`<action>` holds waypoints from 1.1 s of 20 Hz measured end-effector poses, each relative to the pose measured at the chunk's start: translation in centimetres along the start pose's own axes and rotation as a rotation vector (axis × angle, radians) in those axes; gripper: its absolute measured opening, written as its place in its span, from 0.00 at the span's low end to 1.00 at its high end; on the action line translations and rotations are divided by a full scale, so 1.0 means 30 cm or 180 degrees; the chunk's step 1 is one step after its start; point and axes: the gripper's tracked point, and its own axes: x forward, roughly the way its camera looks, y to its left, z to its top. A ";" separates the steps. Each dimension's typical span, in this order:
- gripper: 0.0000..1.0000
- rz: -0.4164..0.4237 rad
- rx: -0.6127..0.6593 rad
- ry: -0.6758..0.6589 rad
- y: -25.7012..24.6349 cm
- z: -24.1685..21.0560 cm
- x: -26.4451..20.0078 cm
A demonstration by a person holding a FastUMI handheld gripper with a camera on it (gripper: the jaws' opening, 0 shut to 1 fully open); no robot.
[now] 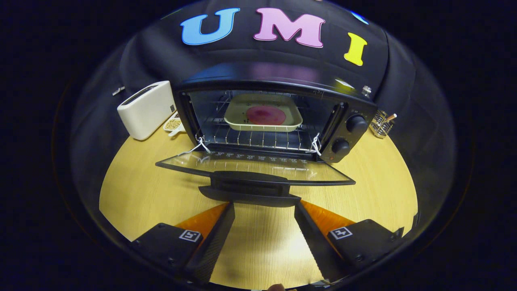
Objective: Open the toaster oven, put the food inside, and close the toaster oven door.
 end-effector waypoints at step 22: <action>0.99 -0.0106 0.0253 -0.1137 -0.138 0.421 -0.254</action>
